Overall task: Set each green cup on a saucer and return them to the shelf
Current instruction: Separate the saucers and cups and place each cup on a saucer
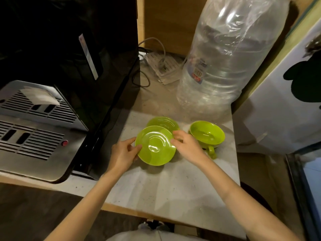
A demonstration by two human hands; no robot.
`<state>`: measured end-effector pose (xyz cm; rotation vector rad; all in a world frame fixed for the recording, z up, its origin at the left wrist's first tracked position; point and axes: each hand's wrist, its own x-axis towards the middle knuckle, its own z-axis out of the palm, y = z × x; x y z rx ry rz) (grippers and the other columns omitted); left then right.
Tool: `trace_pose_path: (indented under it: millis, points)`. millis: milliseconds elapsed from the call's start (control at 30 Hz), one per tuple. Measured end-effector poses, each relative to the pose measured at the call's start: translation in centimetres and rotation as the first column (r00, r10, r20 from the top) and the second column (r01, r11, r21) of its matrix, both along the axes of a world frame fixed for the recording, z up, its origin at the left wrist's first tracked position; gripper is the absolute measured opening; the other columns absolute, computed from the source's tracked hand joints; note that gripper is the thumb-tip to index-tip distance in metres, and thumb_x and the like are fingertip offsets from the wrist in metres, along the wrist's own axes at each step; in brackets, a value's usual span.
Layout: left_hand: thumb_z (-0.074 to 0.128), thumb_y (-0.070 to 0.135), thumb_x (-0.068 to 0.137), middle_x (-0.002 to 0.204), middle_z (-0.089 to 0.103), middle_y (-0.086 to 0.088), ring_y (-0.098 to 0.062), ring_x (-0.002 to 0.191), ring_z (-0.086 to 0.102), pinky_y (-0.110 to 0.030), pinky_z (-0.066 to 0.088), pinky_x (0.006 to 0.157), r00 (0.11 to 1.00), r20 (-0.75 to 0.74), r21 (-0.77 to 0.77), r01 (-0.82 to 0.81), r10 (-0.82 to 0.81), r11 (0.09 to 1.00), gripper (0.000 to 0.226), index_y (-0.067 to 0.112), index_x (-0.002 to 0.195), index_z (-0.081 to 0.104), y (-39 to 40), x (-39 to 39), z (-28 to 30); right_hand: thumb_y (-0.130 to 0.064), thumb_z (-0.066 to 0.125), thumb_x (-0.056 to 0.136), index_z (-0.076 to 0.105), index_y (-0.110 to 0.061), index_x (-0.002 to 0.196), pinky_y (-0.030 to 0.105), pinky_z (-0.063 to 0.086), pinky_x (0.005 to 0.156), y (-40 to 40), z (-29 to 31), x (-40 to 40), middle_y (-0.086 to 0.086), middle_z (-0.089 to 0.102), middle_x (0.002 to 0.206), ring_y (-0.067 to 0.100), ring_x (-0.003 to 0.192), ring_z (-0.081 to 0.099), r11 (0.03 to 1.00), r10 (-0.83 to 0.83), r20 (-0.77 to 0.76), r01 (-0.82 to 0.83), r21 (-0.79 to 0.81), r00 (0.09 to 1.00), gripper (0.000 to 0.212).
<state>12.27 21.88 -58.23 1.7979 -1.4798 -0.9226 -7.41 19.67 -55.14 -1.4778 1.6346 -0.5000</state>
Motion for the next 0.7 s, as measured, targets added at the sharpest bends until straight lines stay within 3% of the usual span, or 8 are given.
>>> trace_pose_path:
  millis: [133, 233, 300, 567, 700]
  points:
    - [0.062, 0.016, 0.082, 0.047, 0.06, -0.011, -0.004, 0.041, 0.054, -0.025, 0.048, 0.061, 0.996, 0.053, 0.046, 0.073, -0.075, 0.996, 0.03, 0.017, 0.112, 0.066, 2.2, 1.0, -0.9, -0.009, 0.053, 0.09, 0.05, -0.002, 0.129, 0.012, 0.035, 0.084, 3.2, -1.3, 0.2, 0.014, 0.057, 0.131, 0.021, 0.121, 0.054, 0.996, -0.069, 0.122, 0.062, 0.056, 0.99, 0.04]
    - [0.06, 0.017, 0.084, 0.055, 0.062, -0.018, -0.017, 0.052, 0.058, -0.037, 0.052, 0.066, 0.989, 0.077, 0.072, 0.122, -0.127, 0.99, 0.031, 0.017, 0.115, 0.063, 3.6, 1.6, -1.8, -0.008, 0.055, 0.088, 0.057, -0.003, 0.121, 0.019, 0.04, 0.086, 5.0, -2.5, 0.6, 0.013, 0.064, 0.121, 0.019, 0.111, 0.06, 0.993, -0.1, 0.123, 0.093, 0.067, 0.987, 0.033]
    - [0.06, 0.017, 0.084, 0.056, 0.059, -0.016, -0.024, 0.055, 0.057, -0.04, 0.052, 0.063, 0.986, 0.093, 0.067, 0.131, -0.136, 0.989, 0.03, 0.017, 0.114, 0.064, 4.2, 1.9, -2.2, -0.011, 0.056, 0.087, 0.057, -0.005, 0.122, 0.024, 0.042, 0.093, 5.8, -3.2, 0.8, 0.013, 0.064, 0.122, 0.021, 0.114, 0.059, 0.992, -0.108, 0.114, 0.1, 0.081, 0.988, 0.035]
    - [0.058, 0.019, 0.086, 0.053, 0.047, 0.008, -0.005, 0.05, 0.046, -0.018, 0.036, 0.048, 0.963, 0.186, 0.065, 0.188, -0.197, 0.98, 0.034, 0.013, 0.119, 0.06, 4.7, 1.5, -2.9, -0.017, 0.053, 0.09, 0.054, -0.009, 0.126, 0.02, 0.038, 0.087, 7.0, -3.8, 1.1, 0.014, 0.062, 0.123, 0.023, 0.115, 0.057, 0.992, -0.097, 0.075, 0.091, 0.084, 0.992, 0.038]
    - [0.057, 0.021, 0.087, 0.054, 0.05, 0.003, -0.012, 0.052, 0.049, -0.027, 0.042, 0.054, 0.953, 0.214, 0.055, 0.209, -0.216, 0.976, 0.032, 0.014, 0.118, 0.061, 4.4, 1.4, -3.3, -0.02, 0.052, 0.09, 0.053, -0.011, 0.126, 0.025, 0.04, 0.082, 6.9, -3.8, 1.2, 0.015, 0.064, 0.115, 0.026, 0.106, 0.058, 0.995, -0.079, 0.021, 0.077, 0.064, 0.997, 0.037]
